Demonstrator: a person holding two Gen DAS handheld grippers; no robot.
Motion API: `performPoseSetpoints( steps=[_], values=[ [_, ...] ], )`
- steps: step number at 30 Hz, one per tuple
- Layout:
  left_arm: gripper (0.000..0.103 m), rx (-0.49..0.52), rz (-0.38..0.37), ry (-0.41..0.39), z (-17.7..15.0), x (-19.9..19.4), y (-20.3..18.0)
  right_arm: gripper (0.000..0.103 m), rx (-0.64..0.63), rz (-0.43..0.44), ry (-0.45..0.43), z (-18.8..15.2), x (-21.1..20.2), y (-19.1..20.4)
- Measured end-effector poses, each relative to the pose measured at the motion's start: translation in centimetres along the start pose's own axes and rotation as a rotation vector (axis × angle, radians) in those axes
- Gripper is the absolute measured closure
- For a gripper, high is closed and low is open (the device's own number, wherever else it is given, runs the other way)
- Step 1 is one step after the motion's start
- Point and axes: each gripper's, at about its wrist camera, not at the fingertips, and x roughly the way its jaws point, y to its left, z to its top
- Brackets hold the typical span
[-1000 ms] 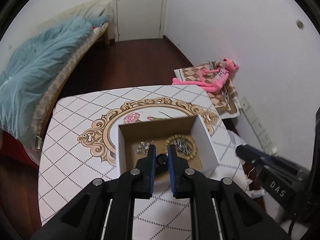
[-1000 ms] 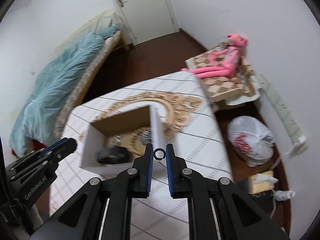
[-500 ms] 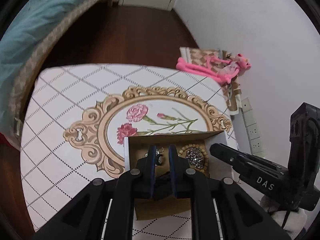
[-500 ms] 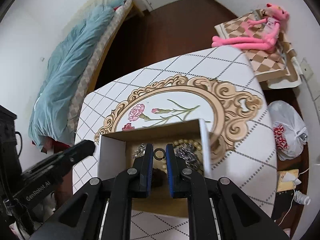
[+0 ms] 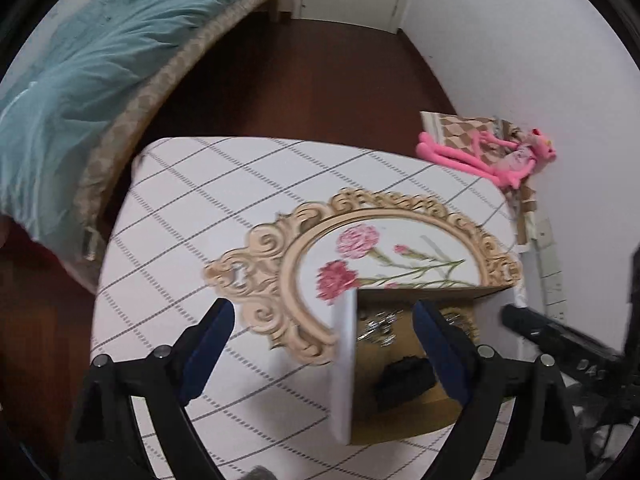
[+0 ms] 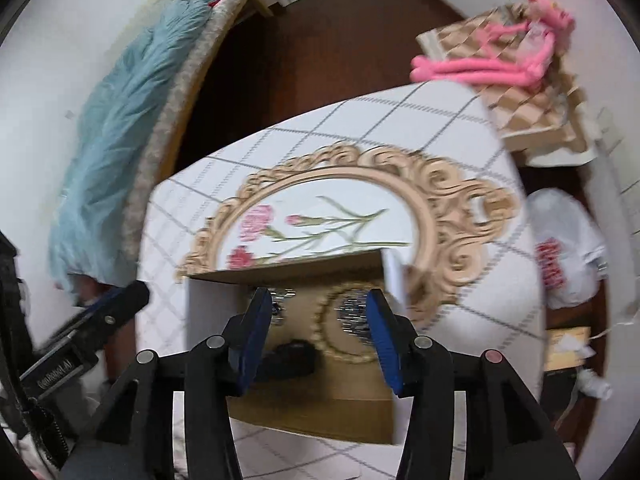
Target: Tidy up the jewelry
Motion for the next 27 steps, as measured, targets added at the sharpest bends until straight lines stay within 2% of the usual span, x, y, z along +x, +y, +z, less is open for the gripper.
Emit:
performPoseSetpoints(
  steps=[1,3,5,7,8,9,13,18,23,27],
  values=[
    [0.008,-0.001,0.016,-0.006,-0.5,-0.1,0.2,0.05,-0.011,-0.035,-0.01,-0.3,-0.3,0.0],
    [0.005,0.001,0.045,-0.016,-1.3,-0.2,0.5,0.037,-0.031,-0.094,-0.022,-0.9,-0.7,0.0],
    [0.004,0.007,0.078,-0.032,-2.2,-0.5,0.6,0.029,-0.058,-0.169,-0.038,-1.8,-1.1,0.2],
    [0.002,0.019,0.118,-0.053,-3.3,-0.9,0.7,0.016,-0.099,-0.257,-0.055,-2.7,-1.5,0.5],
    [0.002,0.023,0.135,-0.062,-3.7,-1.1,0.7,0.005,-0.12,-0.288,-0.063,-3.1,-1.5,0.7],
    [0.002,0.026,0.142,-0.067,-4.2,-1.2,0.7,0.003,-0.144,-0.317,-0.075,-3.7,-1.6,1.0],
    [0.002,0.042,0.15,-0.072,-5.6,-1.7,0.2,0.002,-0.181,-0.373,-0.097,-5.8,-2.5,1.5],
    [0.002,0.041,0.128,-0.081,-7.2,-3.4,-0.5,0.002,-0.168,-0.377,-0.123,-7.8,-4.3,1.5],
    [0.002,0.062,0.109,-0.132,-8.5,-7.3,-1.6,0.002,-0.16,-0.368,-0.17,-10.2,-8.0,2.1],
    [0.002,0.064,0.082,-0.193,-9.6,-11.3,-2.3,0.002,-0.143,-0.363,-0.239,-11.9,-12.3,2.9]
  ],
)
